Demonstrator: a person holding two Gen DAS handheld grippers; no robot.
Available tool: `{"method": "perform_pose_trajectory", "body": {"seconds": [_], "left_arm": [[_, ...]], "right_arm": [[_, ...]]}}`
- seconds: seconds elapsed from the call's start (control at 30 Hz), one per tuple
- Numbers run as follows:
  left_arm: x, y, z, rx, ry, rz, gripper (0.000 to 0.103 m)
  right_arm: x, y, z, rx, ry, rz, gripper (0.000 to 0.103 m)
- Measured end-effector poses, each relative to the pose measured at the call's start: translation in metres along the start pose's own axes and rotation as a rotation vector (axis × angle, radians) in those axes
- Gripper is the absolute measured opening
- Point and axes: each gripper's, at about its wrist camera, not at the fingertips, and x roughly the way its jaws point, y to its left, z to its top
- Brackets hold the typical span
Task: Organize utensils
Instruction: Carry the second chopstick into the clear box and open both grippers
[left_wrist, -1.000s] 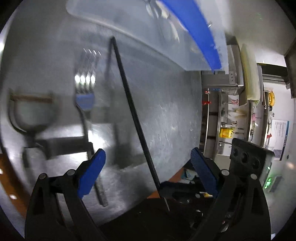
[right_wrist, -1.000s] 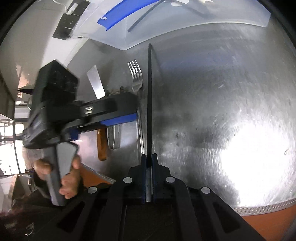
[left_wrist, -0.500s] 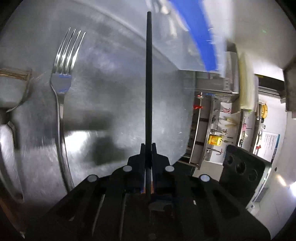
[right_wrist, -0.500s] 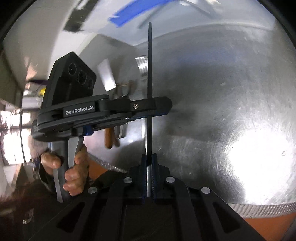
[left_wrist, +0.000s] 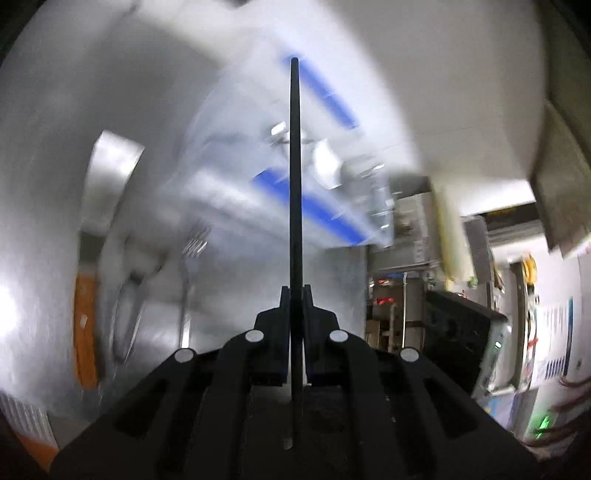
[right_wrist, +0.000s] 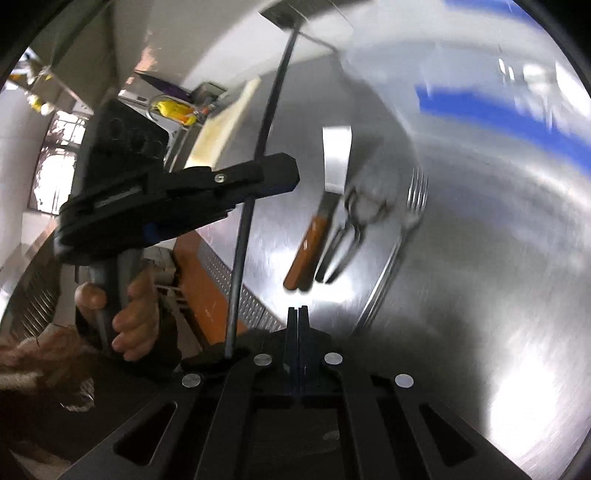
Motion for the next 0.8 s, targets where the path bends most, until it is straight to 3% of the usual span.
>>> {"method": "perform_pose_trajectory", "body": {"seconds": [0.13, 0.23, 0.27, 0.3, 0.37, 0.43, 0.53, 0.6, 0.8], "left_arm": [[0.013, -0.043, 0.047, 0.151, 0.005, -0.031, 0.005], [0.047, -0.071, 0.097, 0.232, 0.008, -0.006, 0.005], [0.061, -0.076, 0.113, 0.236, 0.029, -0.011, 0.005], [0.074, -0.08, 0.128, 0.233, 0.046, -0.011, 0.005], [0.106, -0.088, 0.153, 0.24, 0.08, 0.003, 0.005], [0.132, -0.095, 0.167, 0.258, 0.107, 0.02, 0.005], [0.165, -0.097, 0.182, 0.254, 0.153, 0.019, 0.005], [0.191, -0.091, 0.189, 0.223, 0.187, 0.029, 0.005], [0.239, -0.047, 0.207, 0.093, 0.272, 0.1, 0.008]], "right_arm": [[-0.053, 0.0, 0.03, -0.041, -0.146, -0.055, 0.001], [-0.095, -0.016, 0.057, -0.023, -0.261, -0.168, 0.005], [-0.109, -0.025, 0.066, -0.004, -0.301, -0.208, 0.012], [-0.119, -0.033, 0.075, 0.011, -0.329, -0.226, 0.029], [-0.134, -0.057, 0.1, 0.059, -0.343, -0.215, 0.051], [-0.135, -0.073, 0.116, 0.091, -0.347, -0.234, 0.051], [-0.117, -0.105, 0.146, 0.131, -0.305, -0.282, 0.043], [-0.104, -0.123, 0.161, 0.159, -0.275, -0.257, 0.011], [-0.076, -0.175, 0.194, 0.212, -0.151, -0.296, 0.007]]}}
